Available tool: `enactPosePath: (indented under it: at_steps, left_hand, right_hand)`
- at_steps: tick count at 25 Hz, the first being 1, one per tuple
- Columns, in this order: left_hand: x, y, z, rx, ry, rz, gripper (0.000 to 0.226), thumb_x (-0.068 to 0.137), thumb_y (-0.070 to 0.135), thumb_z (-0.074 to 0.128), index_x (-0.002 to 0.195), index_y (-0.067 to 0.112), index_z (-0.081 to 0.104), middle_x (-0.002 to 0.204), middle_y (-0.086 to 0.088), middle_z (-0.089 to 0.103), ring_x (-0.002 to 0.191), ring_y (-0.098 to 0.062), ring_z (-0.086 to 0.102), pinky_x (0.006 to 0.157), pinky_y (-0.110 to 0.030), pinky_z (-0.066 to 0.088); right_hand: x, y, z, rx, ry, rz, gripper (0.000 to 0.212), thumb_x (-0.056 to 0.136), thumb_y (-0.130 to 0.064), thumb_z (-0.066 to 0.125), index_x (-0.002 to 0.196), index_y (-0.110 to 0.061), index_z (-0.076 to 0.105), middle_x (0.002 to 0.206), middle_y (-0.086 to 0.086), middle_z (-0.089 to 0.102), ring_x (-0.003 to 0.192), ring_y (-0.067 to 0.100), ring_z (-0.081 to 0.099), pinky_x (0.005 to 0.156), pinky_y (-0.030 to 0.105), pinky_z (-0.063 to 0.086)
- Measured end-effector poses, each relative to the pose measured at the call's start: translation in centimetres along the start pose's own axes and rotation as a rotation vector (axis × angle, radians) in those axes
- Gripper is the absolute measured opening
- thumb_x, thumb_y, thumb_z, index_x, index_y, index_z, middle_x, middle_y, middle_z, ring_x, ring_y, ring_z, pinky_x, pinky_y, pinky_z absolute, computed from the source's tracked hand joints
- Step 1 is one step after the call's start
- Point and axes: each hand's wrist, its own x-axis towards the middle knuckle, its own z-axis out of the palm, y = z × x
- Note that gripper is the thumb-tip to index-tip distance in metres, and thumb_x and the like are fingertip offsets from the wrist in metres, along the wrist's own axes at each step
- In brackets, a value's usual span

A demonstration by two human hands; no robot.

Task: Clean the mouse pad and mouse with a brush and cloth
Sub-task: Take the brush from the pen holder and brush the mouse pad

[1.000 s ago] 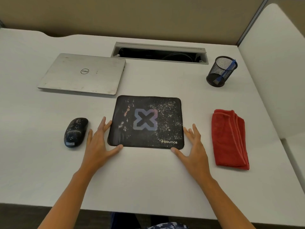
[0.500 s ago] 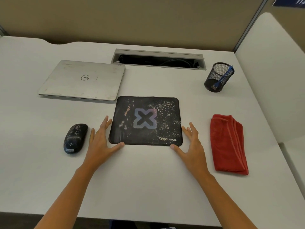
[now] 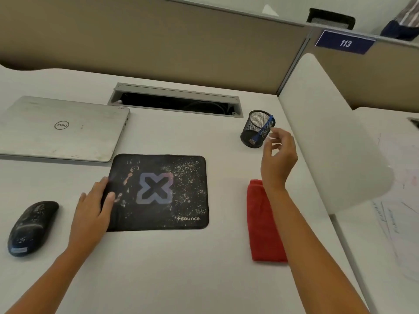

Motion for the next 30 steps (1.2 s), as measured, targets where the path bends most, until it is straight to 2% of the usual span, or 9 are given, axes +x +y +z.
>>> enactPosePath:
  at_steps: [3, 5, 8, 9, 11, 17, 22, 27, 30]
  left_hand:
    - [0.2, 0.1, 0.5, 0.14, -0.019, 0.007, 0.058, 0.099, 0.042, 0.019, 0.151, 0.016, 0.028, 0.155, -0.005, 0.033, 0.146, -0.022, 0.023, 0.121, -0.04, 0.008]
    - [0.2, 0.2, 0.9, 0.213, -0.028, 0.016, 0.065, 0.096, 0.046, 0.013, 0.152, 0.016, 0.024, 0.159, -0.001, 0.025, 0.148, -0.017, 0.016, 0.121, -0.037, 0.005]
    - [0.0, 0.1, 1.0, 0.238, -0.04, 0.013, 0.066, 0.095, 0.047, 0.011, 0.153, 0.016, 0.021, 0.16, 0.001, 0.021, 0.148, -0.015, 0.014, 0.121, -0.036, 0.004]
    - [0.0, 0.0, 1.0, 0.241, -0.041, 0.006, 0.066, 0.095, 0.047, 0.011, 0.153, 0.017, 0.021, 0.16, 0.001, 0.02, 0.148, -0.015, 0.013, 0.121, -0.036, 0.004]
    - [0.0, -0.1, 1.0, 0.254, -0.046, -0.004, 0.066, 0.095, 0.047, 0.011, 0.153, 0.017, 0.019, 0.16, 0.002, 0.019, 0.148, -0.014, 0.012, 0.121, -0.035, 0.003]
    - [0.0, 0.0, 1.0, 0.276, -0.073, -0.005, 0.067, 0.094, 0.051, 0.007, 0.154, 0.021, 0.013, 0.161, 0.006, 0.014, 0.148, -0.009, 0.007, 0.121, -0.032, 0.0]
    - [-0.1, 0.1, 0.9, 0.277, -0.073, -0.008, 0.066, 0.095, 0.051, 0.007, 0.154, 0.022, 0.012, 0.16, 0.007, 0.013, 0.148, -0.007, 0.005, 0.121, -0.032, -0.001]
    - [0.0, 0.2, 0.9, 0.269, -0.07, -0.011, 0.063, 0.096, 0.047, 0.01, 0.154, 0.021, 0.011, 0.16, 0.008, 0.013, 0.146, -0.003, 0.004, 0.122, -0.033, 0.0]
    - [0.0, 0.0, 0.9, 0.268, -0.065, -0.007, 0.063, 0.097, 0.047, 0.009, 0.154, 0.022, 0.01, 0.16, 0.01, 0.012, 0.145, -0.001, 0.002, 0.121, -0.031, -0.001]
  right_hand:
    - [6.1, 1.8, 1.7, -0.114, -0.02, 0.137, 0.028, 0.087, -0.002, 0.058, 0.114, -0.008, 0.061, 0.105, 0.011, 0.061, 0.092, 0.022, 0.058, 0.07, 0.018, 0.044]
    - [9.2, 3.4, 3.1, -0.298, -0.161, 0.215, 0.03, 0.088, -0.007, 0.061, 0.117, -0.011, 0.061, 0.115, 0.014, 0.058, 0.107, 0.026, 0.053, 0.068, 0.011, 0.033]
    - [11.9, 5.0, 4.8, -0.489, -0.343, 0.295, 0.026, 0.088, -0.016, 0.065, 0.114, -0.018, 0.064, 0.123, 0.014, 0.054, 0.118, 0.027, 0.046, 0.06, 0.004, 0.029]
    - [12.5, 5.4, 5.2, -0.515, -0.374, 0.291, 0.025, 0.088, -0.017, 0.065, 0.113, -0.019, 0.066, 0.125, 0.014, 0.053, 0.12, 0.028, 0.045, 0.066, 0.006, 0.03]
    - [13.2, 5.9, 5.8, -0.546, -0.431, 0.258, 0.025, 0.087, -0.016, 0.066, 0.112, -0.018, 0.068, 0.127, 0.015, 0.052, 0.12, 0.031, 0.047, 0.083, 0.025, 0.042]
    - [14.8, 6.4, 7.0, -0.706, -0.58, 0.255, 0.028, 0.084, -0.012, 0.07, 0.11, -0.004, 0.066, 0.122, 0.015, 0.058, 0.109, 0.031, 0.058, 0.089, 0.035, 0.05]
    - [14.7, 6.3, 7.2, -0.805, -0.537, 0.116, 0.025, 0.08, 0.0, 0.07, 0.102, 0.008, 0.063, 0.109, 0.028, 0.06, 0.102, 0.039, 0.059, 0.08, 0.04, 0.051]
    - [14.9, 5.5, 6.7, -0.748, -0.494, 0.256, 0.041, 0.078, -0.017, 0.078, 0.106, 0.008, 0.061, 0.114, 0.026, 0.058, 0.104, 0.041, 0.059, 0.084, 0.042, 0.05]
    - [14.3, 4.0, 5.7, -0.642, -0.336, 0.135, 0.026, 0.086, -0.016, 0.068, 0.101, 0.005, 0.065, 0.11, 0.024, 0.058, 0.096, 0.038, 0.06, 0.079, 0.039, 0.049]
